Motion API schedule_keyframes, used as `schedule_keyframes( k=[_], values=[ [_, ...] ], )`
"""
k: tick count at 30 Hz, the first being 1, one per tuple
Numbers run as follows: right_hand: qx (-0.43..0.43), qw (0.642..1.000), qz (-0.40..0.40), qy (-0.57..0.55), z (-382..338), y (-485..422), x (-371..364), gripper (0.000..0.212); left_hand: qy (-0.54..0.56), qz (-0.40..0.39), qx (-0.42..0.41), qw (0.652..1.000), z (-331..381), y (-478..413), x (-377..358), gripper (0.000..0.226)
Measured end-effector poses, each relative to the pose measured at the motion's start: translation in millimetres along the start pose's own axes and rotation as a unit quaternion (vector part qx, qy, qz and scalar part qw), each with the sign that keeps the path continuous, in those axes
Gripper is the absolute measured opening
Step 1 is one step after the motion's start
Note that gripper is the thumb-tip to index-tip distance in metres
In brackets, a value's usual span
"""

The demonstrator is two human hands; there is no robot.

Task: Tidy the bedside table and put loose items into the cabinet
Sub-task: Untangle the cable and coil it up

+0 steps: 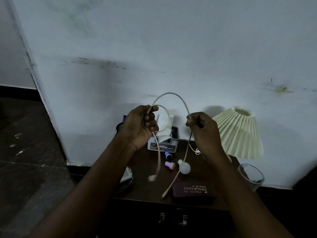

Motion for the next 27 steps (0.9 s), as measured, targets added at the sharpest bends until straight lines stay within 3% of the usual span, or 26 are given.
schedule_keyframes(
  k=[4,8,12,16,22,27],
  values=[
    [-0.009,0.996,0.065,-0.063,4.6,-9.5,11.3,0.008,-0.018,-0.009,-0.003,1.0,-0.8,-9.2,5.9,0.029],
    [-0.05,0.998,-0.03,-0.024,11.1,-11.7,0.2,0.012,-0.019,-0.012,0.014,1.0,-7.6,-10.9,7.1,0.028],
    [-0.011,0.999,-0.033,-0.016,4.4,-6.1,-11.9,0.028,-0.076,-0.002,0.039,0.996,-23.2,-10.2,4.9,0.026],
    [0.028,0.996,-0.085,0.007,0.8,-3.7,-19.8,0.018,-0.093,-0.011,0.084,0.992,-35.8,-8.9,2.7,0.03],
    [-0.059,0.995,-0.071,0.029,23.2,-4.1,-8.9,0.021,-0.1,-0.008,0.087,0.991,-35.6,-8.9,20.0,0.037],
    [-0.064,0.995,-0.073,0.004,27.3,-2.1,-9.4,0.018,-0.163,0.01,0.064,0.984,-42.3,-10.1,26.0,0.036]
  ],
)
Point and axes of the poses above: each hand's wrist, its own y-axis away from the middle knuckle, its own x-axis out of the back of the hand, z = x × y, the point moved 3 cm from there along -y, towards the middle knuckle, and after that the axes turned 1 degree about -z, right-handed, at the moved point
